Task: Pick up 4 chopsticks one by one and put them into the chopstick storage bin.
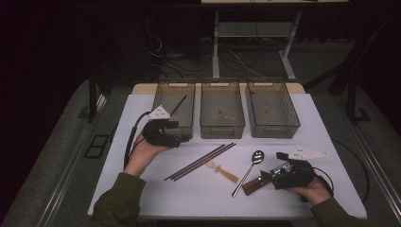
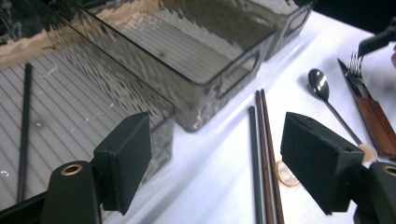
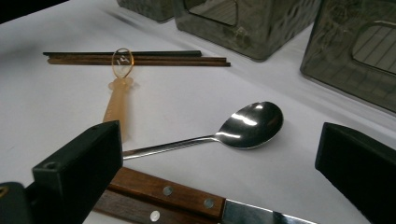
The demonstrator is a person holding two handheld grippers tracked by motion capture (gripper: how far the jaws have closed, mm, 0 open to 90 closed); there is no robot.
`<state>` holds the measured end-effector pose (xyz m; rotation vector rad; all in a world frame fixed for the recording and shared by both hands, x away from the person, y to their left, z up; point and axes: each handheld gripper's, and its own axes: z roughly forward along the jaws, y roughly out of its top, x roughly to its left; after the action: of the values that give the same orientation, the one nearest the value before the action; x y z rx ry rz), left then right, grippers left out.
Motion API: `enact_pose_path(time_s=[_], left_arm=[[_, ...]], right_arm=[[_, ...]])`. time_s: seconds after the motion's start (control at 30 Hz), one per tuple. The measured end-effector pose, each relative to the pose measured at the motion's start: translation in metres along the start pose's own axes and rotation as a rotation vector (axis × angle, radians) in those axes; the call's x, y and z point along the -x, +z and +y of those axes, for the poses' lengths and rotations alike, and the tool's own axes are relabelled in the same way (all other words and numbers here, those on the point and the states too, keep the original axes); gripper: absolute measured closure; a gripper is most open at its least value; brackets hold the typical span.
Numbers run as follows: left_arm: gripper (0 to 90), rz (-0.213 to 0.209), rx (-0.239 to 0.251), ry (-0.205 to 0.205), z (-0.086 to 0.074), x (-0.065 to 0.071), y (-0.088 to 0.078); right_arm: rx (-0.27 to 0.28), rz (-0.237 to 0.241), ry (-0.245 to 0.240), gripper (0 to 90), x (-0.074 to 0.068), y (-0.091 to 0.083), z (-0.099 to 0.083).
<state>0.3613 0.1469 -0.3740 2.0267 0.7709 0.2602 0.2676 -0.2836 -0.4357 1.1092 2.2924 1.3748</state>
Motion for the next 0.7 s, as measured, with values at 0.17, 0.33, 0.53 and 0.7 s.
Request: enact_pose_path(time_s=[0.17, 0.33, 0.53, 0.7], left_arm=[[22.4, -0.018, -0.022, 0.012, -0.01, 0.01, 0.005], [21.5, -0.029, -0.038, 0.023, -0.017, 0.02, 0.009], [21.3, -0.021, -0.055, 0.033, -0.028, 0.028, 0.015], [21.6, -0.018, -0.065, 0.042, -0.037, 0.033, 0.02]], right_arm=[[0.003, -0.024, 0.01, 0.8, 0.0, 0.0, 0.0], [-0.005, -0.039, 0.012, 0.8, 0.002, 0.0, -0.001], [-0.02, -0.044, 0.005, 0.8, 0.001, 0.003, -0.002], [-0.047, -0.049, -0.002, 0.8, 0.0, 0.004, -0.004]])
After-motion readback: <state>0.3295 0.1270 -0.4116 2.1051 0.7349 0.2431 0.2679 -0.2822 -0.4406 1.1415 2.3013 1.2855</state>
